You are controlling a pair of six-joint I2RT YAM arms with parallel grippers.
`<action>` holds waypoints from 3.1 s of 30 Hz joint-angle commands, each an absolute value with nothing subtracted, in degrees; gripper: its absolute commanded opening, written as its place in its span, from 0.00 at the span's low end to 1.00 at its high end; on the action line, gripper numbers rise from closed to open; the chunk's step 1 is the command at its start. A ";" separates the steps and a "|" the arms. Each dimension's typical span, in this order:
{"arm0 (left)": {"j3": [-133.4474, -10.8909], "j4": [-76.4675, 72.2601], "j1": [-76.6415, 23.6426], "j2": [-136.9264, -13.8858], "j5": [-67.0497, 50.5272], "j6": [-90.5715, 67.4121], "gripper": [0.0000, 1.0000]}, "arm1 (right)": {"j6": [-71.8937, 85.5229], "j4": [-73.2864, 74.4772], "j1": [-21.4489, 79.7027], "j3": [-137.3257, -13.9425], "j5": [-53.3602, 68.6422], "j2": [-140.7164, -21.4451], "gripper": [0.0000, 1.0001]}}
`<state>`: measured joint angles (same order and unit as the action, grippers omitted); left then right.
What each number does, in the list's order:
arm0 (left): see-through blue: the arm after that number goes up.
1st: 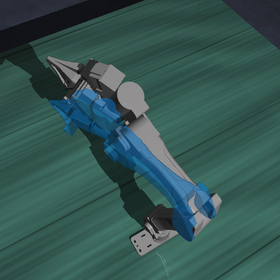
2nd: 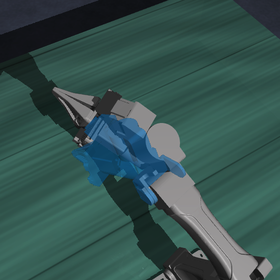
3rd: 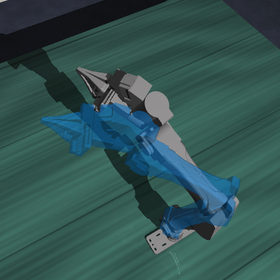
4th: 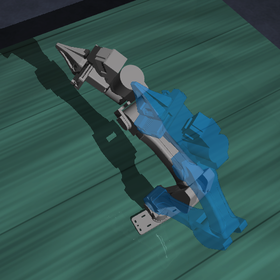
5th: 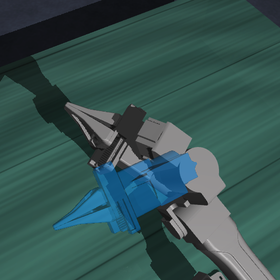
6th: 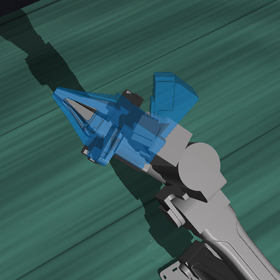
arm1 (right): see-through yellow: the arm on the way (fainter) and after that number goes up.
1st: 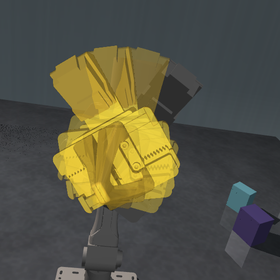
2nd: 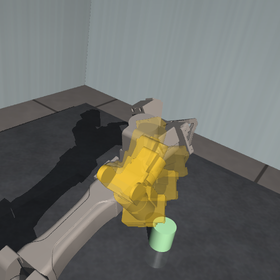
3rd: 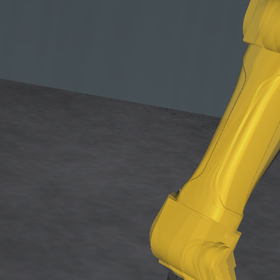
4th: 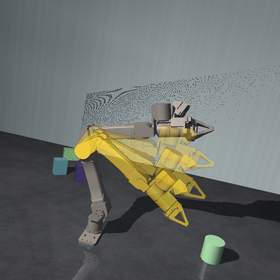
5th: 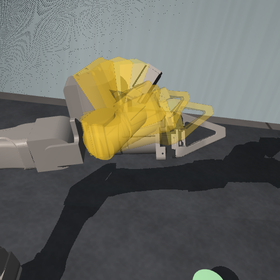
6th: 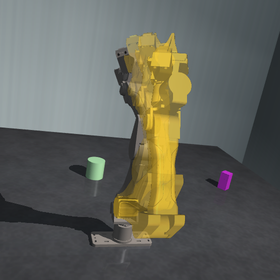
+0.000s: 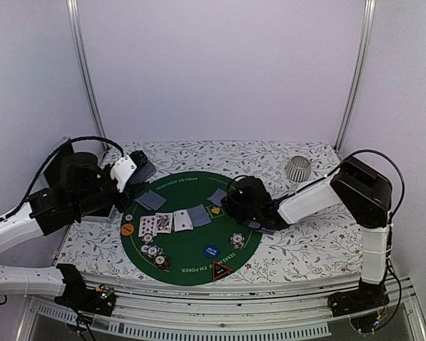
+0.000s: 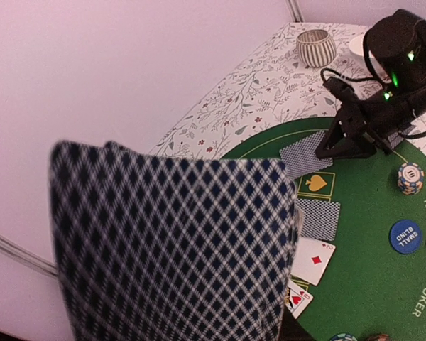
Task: Distribute texas hold em gaming equipment
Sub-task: Distribute the poker card in the community card area, then adjust the poker card in the community card area.
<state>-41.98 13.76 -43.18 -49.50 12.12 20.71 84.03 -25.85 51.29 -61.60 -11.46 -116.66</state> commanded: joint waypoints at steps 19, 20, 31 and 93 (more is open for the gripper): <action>-38.44 8.02 -43.00 -43.85 7.76 21.19 0.39 | 101.90 -28.14 53.79 -65.68 -3.19 -121.22 0.26; -38.38 7.95 -43.05 -43.74 7.74 21.19 0.39 | 102.02 -28.53 53.84 -65.23 -3.17 -120.75 0.28; -38.36 7.95 -43.07 -43.78 7.92 21.67 0.39 | 100.06 -31.53 53.89 -61.31 2.47 -115.10 0.41; -37.27 7.36 -43.00 -45.27 5.28 22.83 0.40 | 30.16 42.91 49.49 -111.43 1.01 -144.05 0.24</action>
